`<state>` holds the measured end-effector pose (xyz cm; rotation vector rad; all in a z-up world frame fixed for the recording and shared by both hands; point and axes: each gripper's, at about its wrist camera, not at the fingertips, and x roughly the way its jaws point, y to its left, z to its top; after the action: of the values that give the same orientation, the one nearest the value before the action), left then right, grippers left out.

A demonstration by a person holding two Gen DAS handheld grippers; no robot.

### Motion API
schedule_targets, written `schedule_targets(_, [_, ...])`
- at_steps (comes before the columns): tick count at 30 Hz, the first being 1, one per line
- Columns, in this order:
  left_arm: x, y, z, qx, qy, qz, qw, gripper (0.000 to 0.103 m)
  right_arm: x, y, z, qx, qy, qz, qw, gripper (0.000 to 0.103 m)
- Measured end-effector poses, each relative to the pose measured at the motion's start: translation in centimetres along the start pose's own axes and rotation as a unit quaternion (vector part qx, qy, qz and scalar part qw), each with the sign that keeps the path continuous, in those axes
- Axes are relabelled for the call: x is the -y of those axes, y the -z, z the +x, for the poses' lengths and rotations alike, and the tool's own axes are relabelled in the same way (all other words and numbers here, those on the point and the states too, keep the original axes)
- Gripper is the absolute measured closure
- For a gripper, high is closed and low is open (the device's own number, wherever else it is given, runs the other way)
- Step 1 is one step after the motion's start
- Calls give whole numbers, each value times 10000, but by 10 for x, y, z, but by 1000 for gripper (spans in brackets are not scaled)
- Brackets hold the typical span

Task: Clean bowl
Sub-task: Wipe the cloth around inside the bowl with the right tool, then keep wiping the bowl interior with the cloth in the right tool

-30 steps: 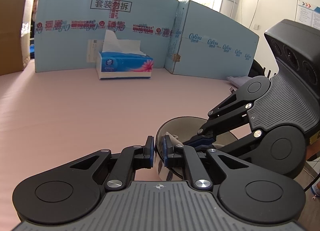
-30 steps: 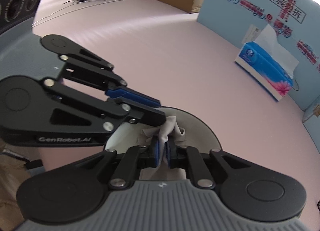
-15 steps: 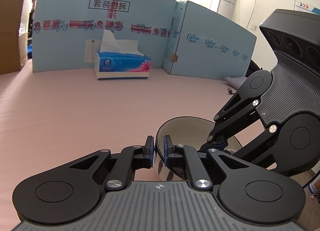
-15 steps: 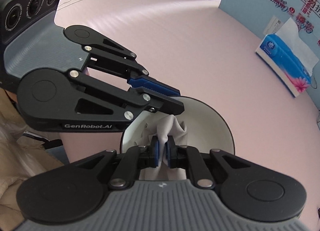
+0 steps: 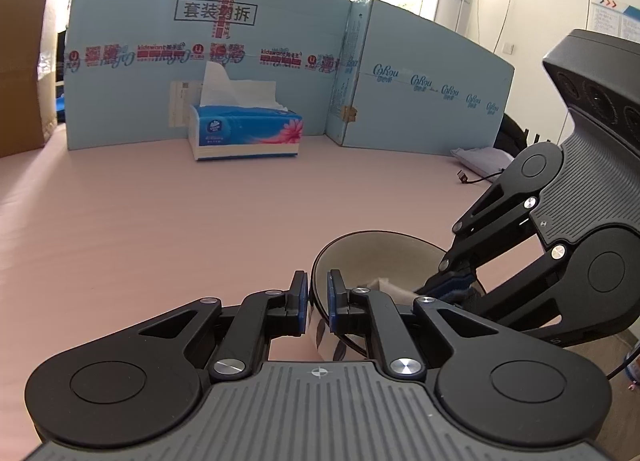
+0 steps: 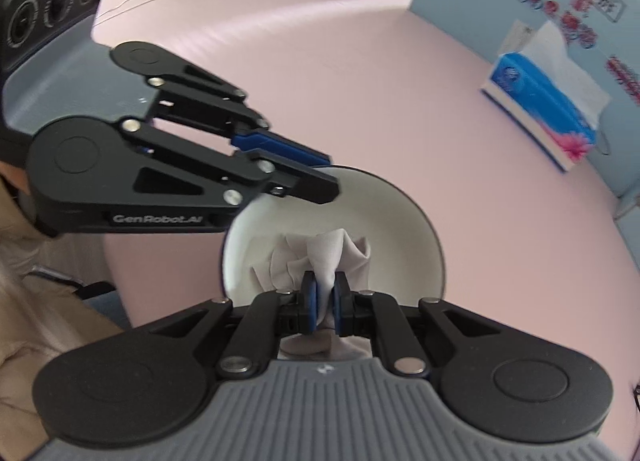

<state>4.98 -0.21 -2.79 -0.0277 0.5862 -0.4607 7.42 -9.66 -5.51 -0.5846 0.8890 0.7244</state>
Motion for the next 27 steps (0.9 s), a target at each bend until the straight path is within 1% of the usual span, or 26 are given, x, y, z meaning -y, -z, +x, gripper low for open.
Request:
schedule_targets(5, [9, 0, -2, -97, -237, 93, 9996, 89, -18, -4, -4, 263, 533, -164, 9981, 93])
schedule_targets(7, [14, 0, -3, -126, -358, 165, 9991, 89, -20, -5, -5, 348, 593, -118, 9976, 93])
schedule_targets(10, [19, -1, 0, -174, -488, 294, 9982, 87, -23, -3, -5, 366, 611, -111, 9974, 93])
schedule_targets(15, [24, -5, 9, -259, -616, 495, 9965, 92, -29, 3, -9, 557, 598, 58, 9966, 92])
schedule_targets(19, [23, -10, 13, -312, -567, 480, 9967, 93, -37, 5, -12, 703, 576, 185, 9957, 92])
schedule_targets(22, [23, -14, 15, -360, -496, 527, 9967, 94, -30, 12, -10, 719, 582, 213, 9955, 92])
schedule_targets(25, [21, -18, 19, -399, -412, 561, 9968, 93, -30, 4, -7, 667, 698, 134, 9952, 92])
schedule_targets(26, [20, -18, 19, -396, -400, 558, 9969, 93, -22, 10, -9, 661, 715, 113, 9952, 92])
schedule_targets(27, [20, -17, 20, -386, -395, 562, 9969, 93, -22, 7, -8, 627, 768, 47, 9951, 92])
